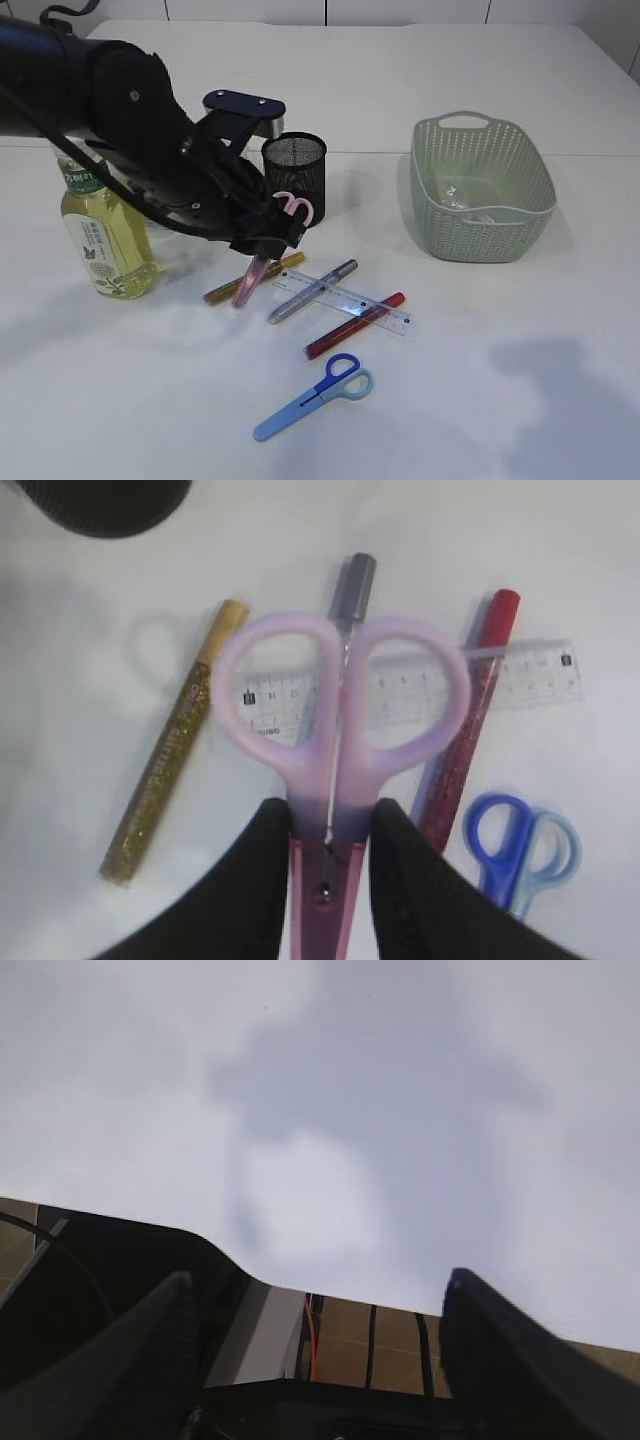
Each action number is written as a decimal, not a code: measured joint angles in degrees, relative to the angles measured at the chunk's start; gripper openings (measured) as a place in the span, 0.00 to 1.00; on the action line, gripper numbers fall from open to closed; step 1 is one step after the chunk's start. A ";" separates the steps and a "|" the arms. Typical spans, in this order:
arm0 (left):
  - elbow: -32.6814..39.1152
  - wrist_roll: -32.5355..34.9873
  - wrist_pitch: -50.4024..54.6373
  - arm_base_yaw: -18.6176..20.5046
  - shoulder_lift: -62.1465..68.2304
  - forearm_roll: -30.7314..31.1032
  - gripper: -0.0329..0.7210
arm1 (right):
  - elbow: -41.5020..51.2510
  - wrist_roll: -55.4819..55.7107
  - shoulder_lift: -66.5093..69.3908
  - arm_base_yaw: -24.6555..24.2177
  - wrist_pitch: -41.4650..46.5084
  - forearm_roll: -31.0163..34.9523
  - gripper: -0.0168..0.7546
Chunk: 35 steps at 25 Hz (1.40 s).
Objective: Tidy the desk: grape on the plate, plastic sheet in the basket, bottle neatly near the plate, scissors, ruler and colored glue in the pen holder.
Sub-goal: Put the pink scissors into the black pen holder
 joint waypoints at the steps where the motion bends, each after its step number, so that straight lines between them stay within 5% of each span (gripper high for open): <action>1: 0.00 0.00 -0.90 0.00 0.00 0.00 0.29 | 0.00 0.00 0.00 0.00 0.00 -0.23 0.78; 22: 0.13 0.00 -38.16 0.04 0.00 1.59 0.29 | 0.00 0.00 0.00 0.00 -0.88 -1.23 0.78; 35: 0.18 0.00 -54.58 3.42 3.90 1.83 0.29 | 0.00 0.00 0.00 0.00 -2.35 -3.43 0.78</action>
